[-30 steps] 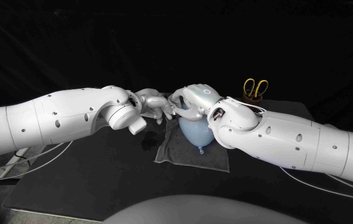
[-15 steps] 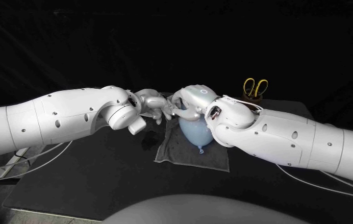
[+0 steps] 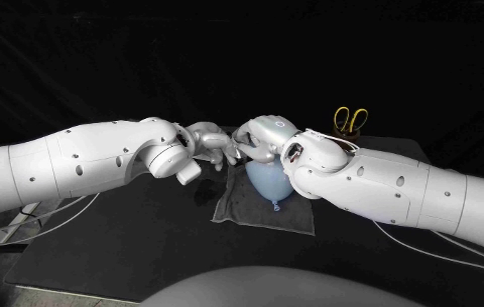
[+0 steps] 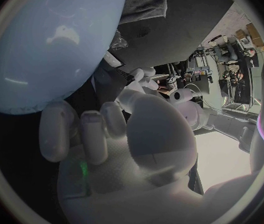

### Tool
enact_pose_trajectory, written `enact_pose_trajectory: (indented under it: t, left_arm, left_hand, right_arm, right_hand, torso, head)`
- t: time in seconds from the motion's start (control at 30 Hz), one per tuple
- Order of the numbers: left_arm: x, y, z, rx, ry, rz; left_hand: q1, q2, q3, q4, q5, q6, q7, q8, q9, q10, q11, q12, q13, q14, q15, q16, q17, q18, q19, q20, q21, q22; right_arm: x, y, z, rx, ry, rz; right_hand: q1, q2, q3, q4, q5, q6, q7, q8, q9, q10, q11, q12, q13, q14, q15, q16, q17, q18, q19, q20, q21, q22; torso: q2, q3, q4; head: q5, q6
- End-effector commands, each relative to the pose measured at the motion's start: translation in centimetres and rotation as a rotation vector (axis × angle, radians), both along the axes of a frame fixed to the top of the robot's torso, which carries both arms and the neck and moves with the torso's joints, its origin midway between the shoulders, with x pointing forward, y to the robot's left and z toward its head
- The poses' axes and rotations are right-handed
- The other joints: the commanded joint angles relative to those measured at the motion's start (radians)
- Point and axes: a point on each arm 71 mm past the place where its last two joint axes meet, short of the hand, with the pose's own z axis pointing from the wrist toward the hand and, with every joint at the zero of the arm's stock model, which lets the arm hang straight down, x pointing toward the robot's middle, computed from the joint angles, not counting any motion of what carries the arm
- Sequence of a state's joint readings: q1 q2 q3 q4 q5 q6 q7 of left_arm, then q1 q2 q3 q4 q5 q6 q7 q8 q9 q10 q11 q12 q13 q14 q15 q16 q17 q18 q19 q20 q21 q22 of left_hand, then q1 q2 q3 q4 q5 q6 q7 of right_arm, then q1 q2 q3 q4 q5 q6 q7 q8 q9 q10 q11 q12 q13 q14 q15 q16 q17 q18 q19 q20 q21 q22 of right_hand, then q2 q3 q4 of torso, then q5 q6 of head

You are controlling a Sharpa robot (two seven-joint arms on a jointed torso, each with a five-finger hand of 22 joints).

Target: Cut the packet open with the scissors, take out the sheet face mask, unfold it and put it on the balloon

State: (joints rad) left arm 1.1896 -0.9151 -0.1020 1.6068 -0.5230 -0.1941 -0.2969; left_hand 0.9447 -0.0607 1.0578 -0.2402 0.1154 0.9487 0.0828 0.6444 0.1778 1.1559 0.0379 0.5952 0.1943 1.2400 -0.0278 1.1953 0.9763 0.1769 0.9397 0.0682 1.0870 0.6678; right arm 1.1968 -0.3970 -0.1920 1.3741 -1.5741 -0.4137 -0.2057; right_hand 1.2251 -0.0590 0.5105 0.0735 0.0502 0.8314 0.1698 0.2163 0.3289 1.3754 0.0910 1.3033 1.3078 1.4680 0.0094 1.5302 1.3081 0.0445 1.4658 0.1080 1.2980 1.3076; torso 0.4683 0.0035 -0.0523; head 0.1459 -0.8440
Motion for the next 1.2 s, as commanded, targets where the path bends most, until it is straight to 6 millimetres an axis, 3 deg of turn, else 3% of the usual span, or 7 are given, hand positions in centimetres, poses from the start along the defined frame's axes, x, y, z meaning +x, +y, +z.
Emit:
enact_pose_trajectory:
  t: [0.03, 0.43, 0.73, 0.8, 0.93, 1.2]
  left_arm:
    - [-0.3, -1.1, 0.4, -0.027, -0.013, -0.068]
    - [-0.3, -1.2, 0.4, -0.023, -0.016, -0.072]
    - [-0.3, -1.2, 0.4, -0.022, -0.016, -0.072]
    - [-0.3, -1.2, 0.4, -0.021, -0.017, -0.072]
    - [-0.3, -1.2, 0.4, -0.02, -0.018, -0.072]
    - [-0.3, -1.1, 0.4, -0.019, -0.018, -0.071]
  left_hand:
    - [0.001, 0.008, 0.004, 0.0, 0.005, 0.025, 0.018, 0.008, 0.02, 0.004, -0.004, -0.003, 0.001, -0.007, 0.0, -0.004, 0.0, 0.008, -0.008, -0.002, 0.006, 0.001]
    - [0.001, 0.008, 0.004, 0.0, 0.005, 0.025, 0.018, 0.008, 0.02, 0.004, -0.004, -0.003, 0.001, -0.007, 0.0, -0.004, 0.0, 0.008, -0.008, -0.002, 0.006, 0.001]
    - [0.001, 0.009, 0.004, 0.0, 0.004, 0.024, 0.019, 0.008, 0.02, 0.003, -0.003, -0.004, 0.001, -0.008, 0.0, -0.004, -0.001, 0.008, -0.009, -0.002, 0.007, 0.001]
    - [0.001, 0.009, 0.004, 0.0, 0.004, 0.024, 0.019, 0.008, 0.02, 0.003, -0.003, -0.004, 0.001, -0.008, 0.0, -0.004, -0.001, 0.008, -0.009, -0.002, 0.007, 0.001]
    - [0.001, 0.009, 0.004, 0.0, 0.003, 0.024, 0.019, 0.008, 0.02, 0.003, -0.003, -0.004, 0.001, -0.008, 0.0, -0.004, -0.001, 0.008, -0.009, -0.002, 0.008, 0.002]
    - [0.001, 0.009, 0.004, 0.0, 0.003, 0.024, 0.019, 0.008, 0.02, 0.003, -0.003, -0.004, 0.001, -0.008, 0.0, -0.004, -0.001, 0.008, -0.009, -0.002, 0.008, 0.002]
  right_arm:
    - [-0.1, 0.3, -0.1, 0.019, 0.031, 0.019]
    - [-0.5, 0.9, -0.2, 0.02, 0.097, 0.074]
    - [-0.8, 1.3, 0.0, 0.056, 0.126, 0.109]
    - [-0.9, 1.3, 0.0, 0.061, 0.13, 0.114]
    - [-0.8, 1.3, 0.1, 0.083, 0.134, 0.12]
    - [-0.5, 1.1, 0.5, 0.134, 0.107, 0.093]
  right_hand:
    - [0.0, 0.005, 0.005, 0.004, -0.002, -0.003, 0.004, -0.004, -0.001, 0.0, -0.006, 0.004, 0.068, 0.084, 0.0, 0.006, 0.201, 0.014, 0.006, 0.001, -0.002, 0.184]
    - [0.0, -0.01, -0.003, 0.007, -0.002, -0.002, 0.006, -0.013, -0.008, -0.004, -0.003, 0.003, 0.066, 0.083, 0.002, 0.004, 0.198, 0.015, 0.003, 0.003, -0.01, 0.182]
    - [0.051, 0.046, 0.04, -0.009, -0.002, 0.062, -0.014, 0.008, -0.006, 0.01, -0.02, 0.022, 0.075, 0.086, -0.01, 0.01, 0.207, 0.013, 0.007, -0.005, 0.002, 0.186]
    - [0.064, 0.062, 0.054, -0.017, -0.002, 0.08, -0.021, 0.017, -0.003, 0.01, -0.026, 0.022, 0.075, 0.086, -0.014, 0.011, 0.208, 0.013, 0.007, -0.008, 0.002, 0.186]
    - [0.091, 0.071, 0.077, -0.047, -0.002, 0.113, -0.035, 0.04, 0.006, 0.017, -0.038, 0.031, 0.08, 0.088, -0.025, 0.013, 0.213, 0.012, 0.009, -0.017, 0.007, 0.188]
    - [0.081, 0.057, 0.088, -0.075, -0.002, 0.166, -0.06, 0.102, 0.035, 0.023, -0.06, 0.032, 0.077, 0.09, -0.044, 0.016, 0.217, 0.011, 0.012, -0.035, 0.014, 0.19]
  torso:
    - [0.0, -0.0006, 0.0]
    - [-0.001, -0.0003, -0.0008]
    - [-0.001, -0.0002, -0.0006]
    - [-0.001, -0.0003, -0.0005]
    - [-0.001, -0.0004, -0.0004]
    - [-0.001, -0.0004, -0.0006]
  head:
    - [-0.001, -0.001]
    - [0.001, -0.004]
    - [0.0, -0.005]
    - [-0.001, -0.005]
    - [-0.001, -0.007]
    - [-0.001, -0.008]
